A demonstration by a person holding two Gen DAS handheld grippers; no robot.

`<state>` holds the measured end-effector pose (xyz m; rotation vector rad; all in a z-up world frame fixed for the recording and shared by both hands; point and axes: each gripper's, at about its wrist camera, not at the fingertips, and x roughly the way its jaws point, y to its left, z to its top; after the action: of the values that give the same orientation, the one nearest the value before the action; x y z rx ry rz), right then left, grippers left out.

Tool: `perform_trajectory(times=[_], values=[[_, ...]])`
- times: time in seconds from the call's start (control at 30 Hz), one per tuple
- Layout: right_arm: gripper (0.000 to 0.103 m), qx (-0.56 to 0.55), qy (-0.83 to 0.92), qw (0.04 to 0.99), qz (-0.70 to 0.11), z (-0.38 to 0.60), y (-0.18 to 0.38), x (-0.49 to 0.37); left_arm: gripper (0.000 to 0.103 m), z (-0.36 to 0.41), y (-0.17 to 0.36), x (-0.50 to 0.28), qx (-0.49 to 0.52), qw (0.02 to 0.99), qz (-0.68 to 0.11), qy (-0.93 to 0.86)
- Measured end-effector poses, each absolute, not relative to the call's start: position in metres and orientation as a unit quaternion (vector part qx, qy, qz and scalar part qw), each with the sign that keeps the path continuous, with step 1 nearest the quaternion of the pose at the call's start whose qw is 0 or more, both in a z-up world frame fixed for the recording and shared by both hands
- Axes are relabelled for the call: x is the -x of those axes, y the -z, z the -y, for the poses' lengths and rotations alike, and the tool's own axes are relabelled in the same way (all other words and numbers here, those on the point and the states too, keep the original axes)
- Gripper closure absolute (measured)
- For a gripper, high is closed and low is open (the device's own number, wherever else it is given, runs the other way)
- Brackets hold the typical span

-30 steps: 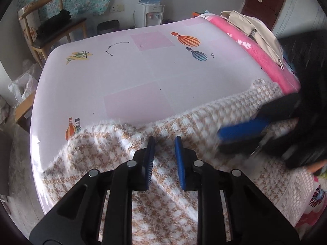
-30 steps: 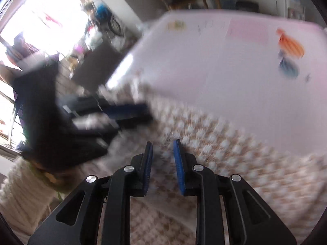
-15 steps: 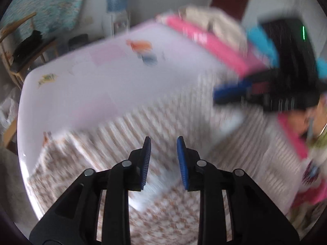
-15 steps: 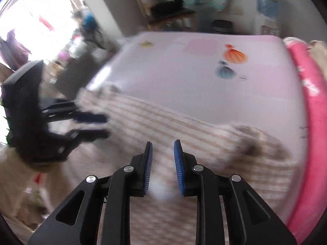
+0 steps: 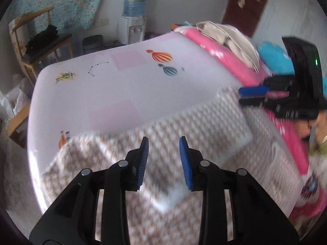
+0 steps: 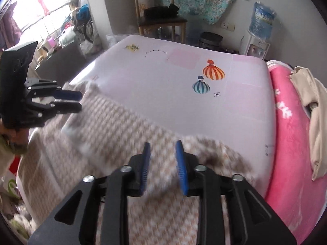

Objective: Fold large clothes
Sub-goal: 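Carry the lifted hem over the coat body with both grippers and release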

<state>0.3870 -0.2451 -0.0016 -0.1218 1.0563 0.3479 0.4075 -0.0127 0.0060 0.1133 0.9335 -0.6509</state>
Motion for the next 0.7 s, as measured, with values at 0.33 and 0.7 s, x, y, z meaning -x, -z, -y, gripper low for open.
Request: perform_trajectory(times=[0.33, 0.7], values=[[0.064, 0.040, -0.138, 0.830, -0.540, 0.267, 0.030, -0.371, 0.072, -0.015, 0.015, -0.407, -0.055, 0.840, -0.471, 0.263], [0.064, 0.112, -0.153, 0.829, -0.526, 0.204, 0.040, -0.340, 0.059, 0.040, 0.030, -0.363, -0.170, 0.840, -0.456, 0.240]])
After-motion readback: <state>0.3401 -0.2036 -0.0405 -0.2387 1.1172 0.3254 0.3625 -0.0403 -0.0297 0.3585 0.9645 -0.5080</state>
